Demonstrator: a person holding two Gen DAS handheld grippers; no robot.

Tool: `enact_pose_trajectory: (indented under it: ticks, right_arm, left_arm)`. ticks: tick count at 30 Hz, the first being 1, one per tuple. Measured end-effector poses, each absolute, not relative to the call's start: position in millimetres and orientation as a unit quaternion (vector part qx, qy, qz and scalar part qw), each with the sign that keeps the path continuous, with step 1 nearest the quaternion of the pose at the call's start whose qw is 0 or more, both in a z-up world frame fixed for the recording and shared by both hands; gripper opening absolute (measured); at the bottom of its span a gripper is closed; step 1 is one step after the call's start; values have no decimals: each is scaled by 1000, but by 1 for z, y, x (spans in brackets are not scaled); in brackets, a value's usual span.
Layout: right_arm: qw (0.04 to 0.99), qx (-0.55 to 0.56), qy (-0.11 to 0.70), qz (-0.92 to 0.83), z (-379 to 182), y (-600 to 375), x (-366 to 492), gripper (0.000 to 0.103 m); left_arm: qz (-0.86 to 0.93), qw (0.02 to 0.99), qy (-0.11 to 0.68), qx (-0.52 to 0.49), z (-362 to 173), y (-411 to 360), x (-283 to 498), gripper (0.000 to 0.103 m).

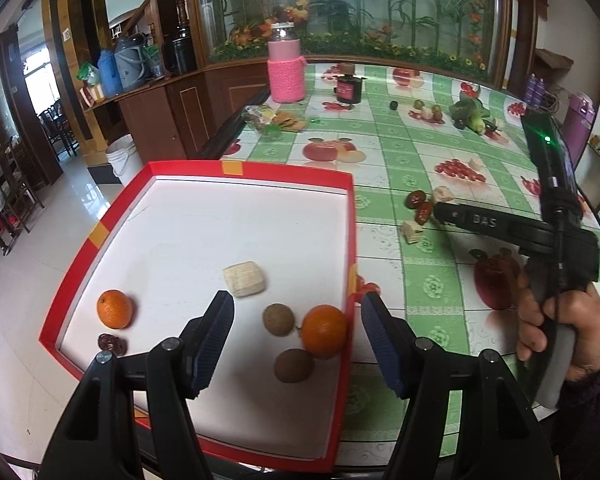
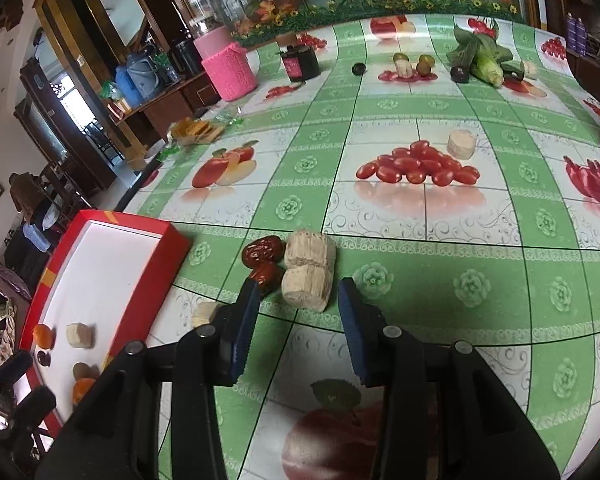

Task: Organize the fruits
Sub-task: 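Grasp a beige cube with the right tool while the left tool grasps a small beige cube, then carry both beige cubes from the table over the red tray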

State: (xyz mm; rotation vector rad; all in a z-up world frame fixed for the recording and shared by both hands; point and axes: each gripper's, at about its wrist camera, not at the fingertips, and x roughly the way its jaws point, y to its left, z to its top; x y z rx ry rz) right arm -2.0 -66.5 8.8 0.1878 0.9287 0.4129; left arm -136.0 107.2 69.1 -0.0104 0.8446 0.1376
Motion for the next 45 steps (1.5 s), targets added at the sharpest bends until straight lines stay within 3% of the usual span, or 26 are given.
enact_pose_trajectory:
  ticks: [4, 21, 29, 39, 41, 45]
  right_arm:
    - [872, 76, 442, 195, 7, -65, 0, 29]
    - [881, 206, 401, 147, 30, -144, 4, 29]
    - [874, 220, 400, 165, 33, -146, 3, 29]
    - [872, 209, 399, 191, 36, -136, 0, 29]
    - [872, 203, 401, 194, 35, -133, 0, 29]
    - [872, 197, 403, 195, 34, -130, 0, 29]
  left_arm:
    - [50, 907, 417, -5, 67, 96, -130, 66]
    - [-20, 888, 459, 9, 56, 37, -79, 65]
    - [-13, 875, 483, -6, 38, 32, -42, 37]
    - [1, 874, 486, -10, 21, 33, -21, 21]
    - [-2, 875, 484, -9, 20, 32, -17, 13]
    - [-7, 880, 475, 3, 19, 26, -16, 12]
